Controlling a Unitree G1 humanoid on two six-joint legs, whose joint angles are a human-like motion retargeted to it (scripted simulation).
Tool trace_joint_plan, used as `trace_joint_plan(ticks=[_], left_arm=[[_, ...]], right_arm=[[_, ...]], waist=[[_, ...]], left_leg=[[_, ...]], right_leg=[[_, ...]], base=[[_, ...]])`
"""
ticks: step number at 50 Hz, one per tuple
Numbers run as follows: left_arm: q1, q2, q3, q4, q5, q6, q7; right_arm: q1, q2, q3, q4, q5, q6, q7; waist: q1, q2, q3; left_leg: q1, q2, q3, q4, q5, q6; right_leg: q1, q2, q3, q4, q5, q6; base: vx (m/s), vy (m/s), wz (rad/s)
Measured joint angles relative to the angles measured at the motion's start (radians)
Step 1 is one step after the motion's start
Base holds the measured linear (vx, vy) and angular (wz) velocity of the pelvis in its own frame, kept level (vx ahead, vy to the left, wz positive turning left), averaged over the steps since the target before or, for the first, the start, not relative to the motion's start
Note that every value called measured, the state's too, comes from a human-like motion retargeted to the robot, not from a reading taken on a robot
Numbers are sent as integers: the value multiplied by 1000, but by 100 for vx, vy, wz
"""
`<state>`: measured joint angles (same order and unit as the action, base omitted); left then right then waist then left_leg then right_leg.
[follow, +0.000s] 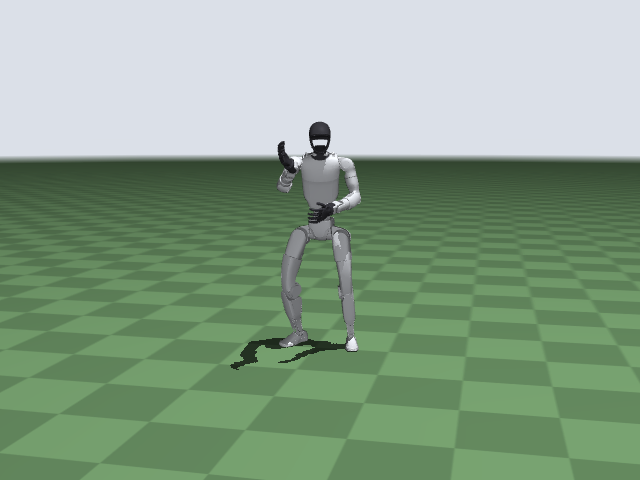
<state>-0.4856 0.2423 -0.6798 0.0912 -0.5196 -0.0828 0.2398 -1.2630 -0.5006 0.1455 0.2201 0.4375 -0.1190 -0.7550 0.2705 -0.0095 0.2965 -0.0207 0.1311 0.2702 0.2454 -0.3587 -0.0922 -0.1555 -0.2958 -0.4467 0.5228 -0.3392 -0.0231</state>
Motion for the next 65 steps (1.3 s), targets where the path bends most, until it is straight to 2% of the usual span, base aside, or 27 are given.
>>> trace_joint_plan(ticks=[2, 4, 8, 10, 15, 18, 20, 22, 23, 25, 27, 28, 31, 33, 35, 38, 42, 45, 48, 50, 52, 53, 55, 57, 60, 62, 65], left_arm=[[51, -3, -28, -37, 16, 50, -54], [96, -19, -53, -76, 63, 80, -109], [147, -59, -124, -118, 182, 93, -174], [132, -52, -150, -138, 230, 89, -224], [212, 25, -59, -222, 131, 73, -369], [431, 62, 51, -212, 32, 17, -266], [582, 73, 155, -147, -26, -1, -186], [691, 62, 259, -3, -11, -6, -78], [722, 47, 298, 95, 25, -12, -5], [759, 15, 346, 299, 88, -18, 151], [737, -15, 384, 500, 102, -4, 233], [724, -16, 407, 592, 101, 4, 233], [721, 35, 446, 766, 137, 30, 113], [735, 91, 422, 805, 223, 42, 3], [764, 154, 344, 804, 371, 26, -82], [778, 239, 229, 790, 559, 8, -204], [751, 279, 271, 854, 492, 70, -341], [688, 312, 395, 953, 482, 99, -337], [607, 378, 467, 1075, 607, 52, -282], [534, 430, 503, 1150, 670, 14, -244], [502, 468, 500, 1192, 558, -7, -205], [493, 488, 516, 1206, 525, -15, -185], [474, 531, 549, 1203, 476, -35, -155], [451, 591, 568, 1153, 444, -54, -149], [412, 682, 586, 1054, 418, -74, -119], [390, 731, 605, 985, 424, -78, -73], [372, 788, 635, 866, 431, -82, -27]], right_arm=[[128, 7, -64, -161, 151, -125, 58], [297, 24, -94, -319, 178, -176, 182], [695, 76, -76, -498, -114, -62, 381], [901, 114, -59, -539, -236, -19, 476], [1393, 169, -40, -674, -147, -8, 696], [1560, 120, -23, -748, -68, -7, 746], [1579, 106, -11, -769, -34, 7, 765], [1504, 117, 32, -747, -47, 26, 766], [1437, 130, 68, -720, -71, 32, 758], [1297, 169, 144, -664, -162, 49, 732], [1134, 191, 196, -611, -292, 69, 714], [1060, 208, 219, -593, -356, 74, 710], [918, 254, 263, -609, -432, 54, 689], [877, 252, 267, -654, -390, 32, 668], [889, 230, 270, -702, -383, 12, 661], [970, 150, 234, -763, -385, -1, 682], [1141, 15, 141, -763, -373, 14, 673], [1293, -89, 24, -716, -386, 5, 647], [1508, -158, -142, -684, -398, -45, 630], [1655, -176, -273, -682, -372, -81, 609], [1813, -191, -374, -678, -378, -91, 597], [1882, -203, -428, -676, -368, -96, 582], [2001, -215, -549, -675, -362, -100, 567], [2072, -227, -671, -664, -368, -86, 579], [2092, -224, -792, -652, -378, -67, 601], [2055, -216, -817, -667, -398, -63, 592], [1953, -225, -782, -687, -435, -59, 550]], waist=[[20, 12, 81], [4, 36, 153], [-83, 109, 203], [-149, 144, 207], [-368, 226, 161], [-518, 252, 92], [-568, 254, 71], [-546, 274, 62], [-513, 296, 51], [-419, 299, 46], [-348, 261, 87], [-316, 237, 107], [-258, 159, 147], [-238, 115, 199], [-252, 53, 222], [-298, -80, 224], [-359, -219, 224], [-372, -255, 224], [-338, -213, 222], [-336, -131, 212], [-403, -43, 117], [-418, -4, 107], [-473, 61, 57], [-532, 89, 32], [-560, 133, 96], [-554, 171, 122], [-552, 213, 123]], left_leg=[[-20, -1, -49, 46, -17, 15], [-40, -3, -105, 91, -43, 25], [-69, 8, -171, 140, -110, 47], [-43, -5, -177, 128, -132, 51], [157, -44, -96, 29, -121, -1], [292, -57, -2, 81, -59, 16], [329, -56, 47, 278, 66, 61], [221, -30, 85, 660, 263, 80], [115, -21, 84, 870, 360, 60], [-115, -144, 46, 1197, 481, -86], [-378, -284, 87, 1463, 386, -167], [-514, -273, 119, 1604, 297, -166], [-894, -54, 142, 1955, 132, -125], [-1138, 70, 55, 2084, 131, -160], [-1348, 118, 22, 2119, 165, -170], [-1534, 185, 12, 2070, 265, -170], [-1549, 382, -131, 1922, 325, -170], [-1504, 597, -299, 1694, 440, -170], [-1208, 820, -249, 1176, 669, -170], [-980, 801, -186, 685, 744, -170], [-751, 694, -228, 195, 720, -170], [-614, 686, -220, -15, 727, -170], [-519, 634, -195, -238, 735, -170], [-500, 575, -26, -252, 707, -170], [-408, 595, 191, -58, 600, -170], [-398, 562, 145, 67, 609, -170], [-410, 410, 47, 169, 687, -170]], right_leg=[[-89, -23, -9, 179, -38, 0], [-166, -17, -2, 232, -54, 31], [-281, -33, -118, 69, -34, 59], [-310, -59, -186, -76, 9, 72], [-318, -95, -267, -293, 109, 149], [-231, -81, -223, -291, 199, 100], [-152, -53, -120, -265, 189, 40], [-100, 5, 13, -256, 159, -12], [-92, 46, 85, -272, 161, -32], [-75, 75, 265, -310, 183, -37], [-57, 9, 431, -345, 213, 29], [-48, -14, 500, -373, 234, 68], [-30, -107, 648, -477, 318, 205], [-46, -134, 713, -434, 343, 275], [-69, -234, 754, -403, 373, 285], [-181, -399, 816, -288, 411, 285], [-279, -576, 885, -216, 441, 285], [-326, -638, 860, -185, 424, 285], [-292, -583, 825, -167, 422, 285], [-261, -499, 769, -178, 456, 285], [-156, -512, 692, -322, 510, 285], [-113, -495, 672, -350, 520, 285], [-72, -502, 618, -408, 553, 285], [-69, -536, 588, -396, 552, 285], [-18, -524, 598, -339, 496, 285], [-8, -512, 612, -353, 484, 285], [-19, -524, 630, -386, 479, 285]], base=[[9, -12, 147], [12, -13, 156], [23, -8, 98], [42, -7, 43], [74, -12, -32], [105, -25, -120], [107, -35, -244], [91, -28, -369], [76, -14, -434], [64, 6, -459], [47, 27, -406], [39, 15, -345], [31, 8, -256], [19, 16, -209], [14, 43, -148], [12, 46, -126], [21, 17, -113], [43, 12, -91], [34, 11, -156], [10, 22, -55], [40, 43, 30], [44, 47, 3], [34, 46, 56], [19, 30, 71], [22, 13, -43], [16, 18, -41], [7, 23, -4]])
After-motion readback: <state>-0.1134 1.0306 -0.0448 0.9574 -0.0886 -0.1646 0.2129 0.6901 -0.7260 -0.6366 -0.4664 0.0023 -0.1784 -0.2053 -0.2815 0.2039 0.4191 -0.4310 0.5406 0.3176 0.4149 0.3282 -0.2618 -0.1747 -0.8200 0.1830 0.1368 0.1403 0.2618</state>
